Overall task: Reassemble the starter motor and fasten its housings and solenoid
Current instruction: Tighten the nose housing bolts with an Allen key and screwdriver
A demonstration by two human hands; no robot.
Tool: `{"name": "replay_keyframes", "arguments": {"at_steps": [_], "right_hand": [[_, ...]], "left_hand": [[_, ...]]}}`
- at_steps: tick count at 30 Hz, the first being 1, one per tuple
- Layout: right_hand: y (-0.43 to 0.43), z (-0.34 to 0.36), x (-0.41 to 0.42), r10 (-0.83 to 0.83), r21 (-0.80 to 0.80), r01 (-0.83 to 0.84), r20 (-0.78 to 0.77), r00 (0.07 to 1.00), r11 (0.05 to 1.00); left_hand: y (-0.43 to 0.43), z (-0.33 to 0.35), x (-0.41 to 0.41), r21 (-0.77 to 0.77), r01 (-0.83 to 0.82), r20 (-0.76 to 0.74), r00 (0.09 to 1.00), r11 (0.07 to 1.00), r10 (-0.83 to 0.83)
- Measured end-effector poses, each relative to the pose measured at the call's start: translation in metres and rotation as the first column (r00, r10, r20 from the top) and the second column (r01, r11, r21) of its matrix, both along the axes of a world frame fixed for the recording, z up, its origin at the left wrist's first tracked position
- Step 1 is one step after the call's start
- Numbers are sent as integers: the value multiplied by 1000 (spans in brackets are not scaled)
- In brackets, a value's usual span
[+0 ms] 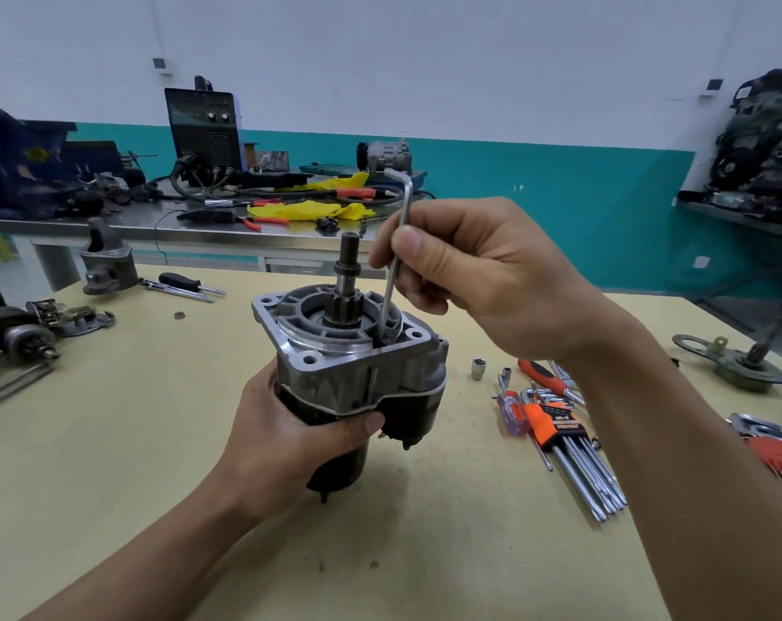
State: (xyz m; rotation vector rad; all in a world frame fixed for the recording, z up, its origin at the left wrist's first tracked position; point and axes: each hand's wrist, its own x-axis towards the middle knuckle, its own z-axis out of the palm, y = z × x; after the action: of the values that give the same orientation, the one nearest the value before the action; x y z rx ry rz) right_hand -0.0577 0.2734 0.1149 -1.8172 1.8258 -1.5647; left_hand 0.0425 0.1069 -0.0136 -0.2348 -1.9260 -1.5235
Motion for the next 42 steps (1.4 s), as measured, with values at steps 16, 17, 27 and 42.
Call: {"name": "replay_keyframes", "arguments": {"at_steps": [16, 17, 27, 42], "right_hand": [[-4, -6, 8, -6, -179, 21, 86, 996, 984], [-5, -6, 8, -12, -183, 29, 90, 996, 983], [-14, -12, 12, -163, -299, 190, 114, 980, 935], [-14, -11, 13, -166, -250, 210, 187, 968, 945]], "left_hand": [[-1, 0, 0, 45, 19, -7, 1000, 999, -19], [0, 0, 0, 55, 26, -10, 1000, 998, -26], [2, 2, -1, 55, 32, -16, 999, 998, -31], [1, 2, 0, 67, 45, -5, 999, 997, -45]]}}
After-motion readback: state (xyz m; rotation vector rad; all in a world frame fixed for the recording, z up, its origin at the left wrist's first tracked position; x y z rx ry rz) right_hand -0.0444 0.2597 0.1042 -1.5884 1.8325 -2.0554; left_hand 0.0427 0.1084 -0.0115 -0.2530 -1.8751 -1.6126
